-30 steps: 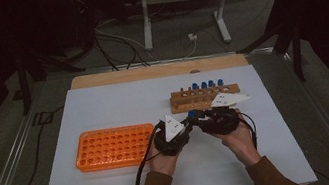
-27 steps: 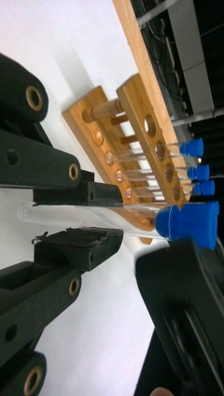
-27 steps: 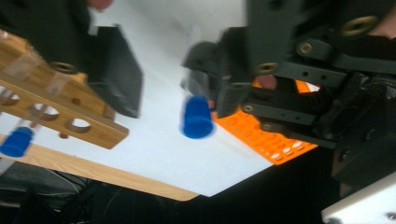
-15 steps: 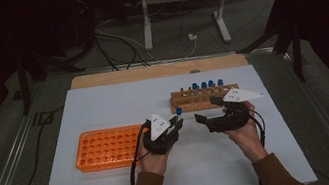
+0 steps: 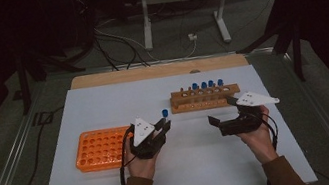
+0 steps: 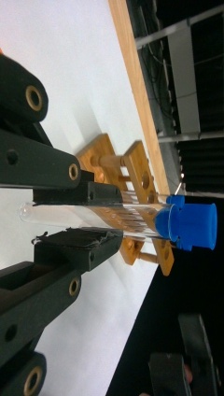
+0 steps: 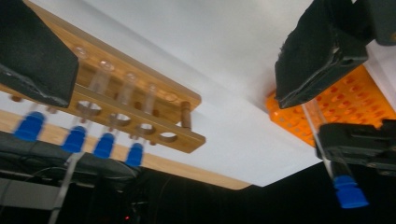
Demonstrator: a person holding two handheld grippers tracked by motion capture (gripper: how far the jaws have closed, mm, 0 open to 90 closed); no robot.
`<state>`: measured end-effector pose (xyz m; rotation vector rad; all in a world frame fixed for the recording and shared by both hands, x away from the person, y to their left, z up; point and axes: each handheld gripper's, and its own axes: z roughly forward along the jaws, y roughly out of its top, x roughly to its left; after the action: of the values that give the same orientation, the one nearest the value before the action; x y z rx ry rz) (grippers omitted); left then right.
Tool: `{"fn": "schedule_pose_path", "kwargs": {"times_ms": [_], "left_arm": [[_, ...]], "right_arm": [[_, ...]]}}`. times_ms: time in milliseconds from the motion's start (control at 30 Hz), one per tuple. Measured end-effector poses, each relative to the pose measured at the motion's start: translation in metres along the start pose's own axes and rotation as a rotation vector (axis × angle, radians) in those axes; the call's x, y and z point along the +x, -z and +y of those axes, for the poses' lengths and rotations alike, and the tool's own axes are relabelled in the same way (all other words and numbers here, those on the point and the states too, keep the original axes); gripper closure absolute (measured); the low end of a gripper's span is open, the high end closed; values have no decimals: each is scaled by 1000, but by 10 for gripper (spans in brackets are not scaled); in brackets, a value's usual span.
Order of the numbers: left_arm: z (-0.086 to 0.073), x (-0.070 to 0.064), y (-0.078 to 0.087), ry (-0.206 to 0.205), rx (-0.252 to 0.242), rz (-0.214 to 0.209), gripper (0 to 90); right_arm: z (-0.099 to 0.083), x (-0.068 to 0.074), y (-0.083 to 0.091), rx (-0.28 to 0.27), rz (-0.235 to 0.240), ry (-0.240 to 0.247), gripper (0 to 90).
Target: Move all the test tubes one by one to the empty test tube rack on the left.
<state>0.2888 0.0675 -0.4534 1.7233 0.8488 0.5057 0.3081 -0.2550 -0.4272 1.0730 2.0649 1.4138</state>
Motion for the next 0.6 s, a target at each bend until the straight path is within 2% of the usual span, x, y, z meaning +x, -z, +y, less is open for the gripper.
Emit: {"fn": "schedule_pose_path", "kwargs": {"times_ms": [267, 500, 600], "left_arm": [[-10, 10, 19, 22, -9, 21, 781], [-19, 19, 37, 47, -7, 39, 781], [-24, 21, 42, 60, 1, 31, 780]], "right_arm": [[-7, -9, 12, -6, -20, -12, 0], [-9, -11, 14, -3, -21, -21, 0], [-9, -11, 13, -5, -21, -21, 0]]}}
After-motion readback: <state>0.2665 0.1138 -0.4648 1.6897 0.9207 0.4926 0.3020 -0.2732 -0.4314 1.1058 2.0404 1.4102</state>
